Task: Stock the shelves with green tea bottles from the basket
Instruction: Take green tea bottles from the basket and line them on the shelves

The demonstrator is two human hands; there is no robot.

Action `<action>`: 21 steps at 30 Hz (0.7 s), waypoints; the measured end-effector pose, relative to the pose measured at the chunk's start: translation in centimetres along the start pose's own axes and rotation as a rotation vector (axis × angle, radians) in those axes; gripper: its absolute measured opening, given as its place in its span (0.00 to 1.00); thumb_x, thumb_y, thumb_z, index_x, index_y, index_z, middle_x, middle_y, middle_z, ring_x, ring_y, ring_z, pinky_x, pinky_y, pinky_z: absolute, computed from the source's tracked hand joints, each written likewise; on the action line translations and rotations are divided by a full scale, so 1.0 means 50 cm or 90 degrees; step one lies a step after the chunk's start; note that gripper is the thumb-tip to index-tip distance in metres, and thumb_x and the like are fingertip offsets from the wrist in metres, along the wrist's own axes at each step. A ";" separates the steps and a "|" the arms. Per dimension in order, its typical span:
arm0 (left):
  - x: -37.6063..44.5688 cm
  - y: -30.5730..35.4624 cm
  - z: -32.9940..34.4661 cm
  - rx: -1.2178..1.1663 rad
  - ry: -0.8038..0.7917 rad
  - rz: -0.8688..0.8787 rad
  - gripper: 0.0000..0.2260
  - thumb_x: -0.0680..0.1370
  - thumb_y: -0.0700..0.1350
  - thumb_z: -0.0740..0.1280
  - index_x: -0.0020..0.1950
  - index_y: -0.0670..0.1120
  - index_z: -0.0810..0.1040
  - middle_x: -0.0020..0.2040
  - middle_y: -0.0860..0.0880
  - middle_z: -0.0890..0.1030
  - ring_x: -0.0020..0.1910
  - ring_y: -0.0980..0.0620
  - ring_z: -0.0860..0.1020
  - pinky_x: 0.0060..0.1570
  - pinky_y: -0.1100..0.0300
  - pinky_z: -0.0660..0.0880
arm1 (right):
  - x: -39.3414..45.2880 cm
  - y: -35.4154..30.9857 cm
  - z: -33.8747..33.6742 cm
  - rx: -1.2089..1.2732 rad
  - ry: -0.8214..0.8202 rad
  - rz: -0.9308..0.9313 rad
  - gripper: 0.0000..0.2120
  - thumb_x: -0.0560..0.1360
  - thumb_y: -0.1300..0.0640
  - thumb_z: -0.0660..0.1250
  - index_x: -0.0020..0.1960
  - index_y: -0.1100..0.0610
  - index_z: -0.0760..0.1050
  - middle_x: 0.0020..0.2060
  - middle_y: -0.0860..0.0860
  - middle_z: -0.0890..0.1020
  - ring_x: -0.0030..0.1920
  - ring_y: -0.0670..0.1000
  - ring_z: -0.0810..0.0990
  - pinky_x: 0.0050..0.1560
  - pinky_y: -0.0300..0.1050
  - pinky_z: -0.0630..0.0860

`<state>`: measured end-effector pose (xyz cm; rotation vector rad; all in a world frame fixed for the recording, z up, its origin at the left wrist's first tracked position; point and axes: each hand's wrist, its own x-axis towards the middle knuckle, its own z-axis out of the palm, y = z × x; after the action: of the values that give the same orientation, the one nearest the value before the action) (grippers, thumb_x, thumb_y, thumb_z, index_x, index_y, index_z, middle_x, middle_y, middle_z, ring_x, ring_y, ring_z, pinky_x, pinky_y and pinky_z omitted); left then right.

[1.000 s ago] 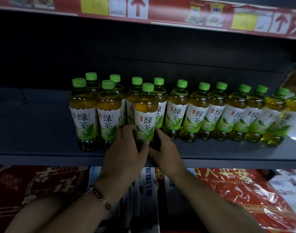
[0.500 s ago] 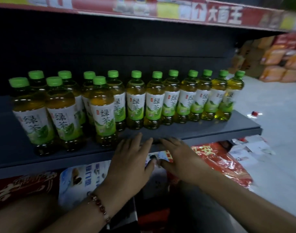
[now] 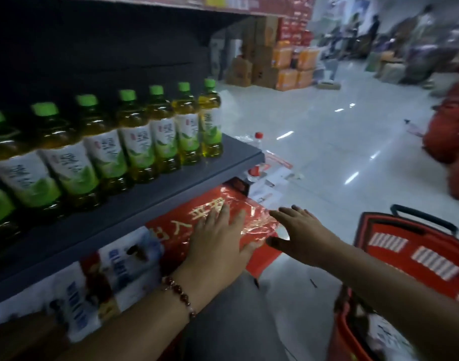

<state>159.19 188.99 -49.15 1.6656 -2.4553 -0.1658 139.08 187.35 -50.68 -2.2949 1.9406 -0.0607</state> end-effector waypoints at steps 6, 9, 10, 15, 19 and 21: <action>0.087 0.195 0.070 -0.001 -0.060 0.153 0.31 0.79 0.64 0.59 0.79 0.54 0.56 0.80 0.45 0.56 0.78 0.43 0.56 0.75 0.46 0.56 | -0.114 0.185 0.033 0.011 -0.028 0.178 0.37 0.78 0.36 0.61 0.80 0.48 0.53 0.78 0.52 0.60 0.78 0.57 0.56 0.77 0.53 0.54; 0.117 0.283 0.110 0.015 -0.107 0.210 0.32 0.80 0.64 0.58 0.80 0.52 0.54 0.80 0.43 0.54 0.77 0.41 0.56 0.74 0.45 0.56 | -0.172 0.262 0.058 0.040 -0.056 0.262 0.37 0.78 0.37 0.62 0.80 0.48 0.52 0.79 0.52 0.59 0.79 0.57 0.54 0.77 0.57 0.54; 0.124 0.309 0.125 0.021 -0.120 0.232 0.32 0.80 0.64 0.58 0.80 0.52 0.55 0.80 0.43 0.55 0.77 0.41 0.57 0.74 0.45 0.57 | -0.190 0.286 0.067 0.048 -0.064 0.284 0.36 0.78 0.37 0.62 0.80 0.48 0.53 0.79 0.52 0.60 0.79 0.57 0.54 0.77 0.58 0.54; 0.146 0.423 0.203 0.019 -0.178 0.334 0.31 0.78 0.65 0.60 0.77 0.52 0.60 0.75 0.44 0.64 0.72 0.42 0.65 0.70 0.45 0.63 | -0.265 0.398 0.144 0.072 -0.096 0.385 0.36 0.77 0.35 0.62 0.79 0.49 0.57 0.76 0.53 0.66 0.76 0.57 0.62 0.75 0.56 0.59; 0.154 0.458 0.261 0.011 -0.235 0.391 0.30 0.79 0.65 0.60 0.76 0.51 0.61 0.75 0.44 0.64 0.72 0.43 0.65 0.71 0.45 0.63 | -0.297 0.467 0.230 0.126 -0.144 0.493 0.41 0.75 0.36 0.65 0.80 0.49 0.50 0.79 0.55 0.59 0.76 0.60 0.61 0.74 0.60 0.62; 0.159 0.456 0.283 0.017 -0.240 0.410 0.29 0.80 0.64 0.59 0.77 0.51 0.61 0.76 0.45 0.63 0.74 0.44 0.63 0.72 0.45 0.62 | -0.299 0.489 0.271 0.154 -0.159 0.525 0.42 0.76 0.39 0.67 0.80 0.50 0.49 0.79 0.56 0.57 0.76 0.62 0.61 0.74 0.62 0.63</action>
<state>132.69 190.00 -58.14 0.8243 -3.1372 -0.3821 114.22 199.16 -66.43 -1.1640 2.3961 0.0702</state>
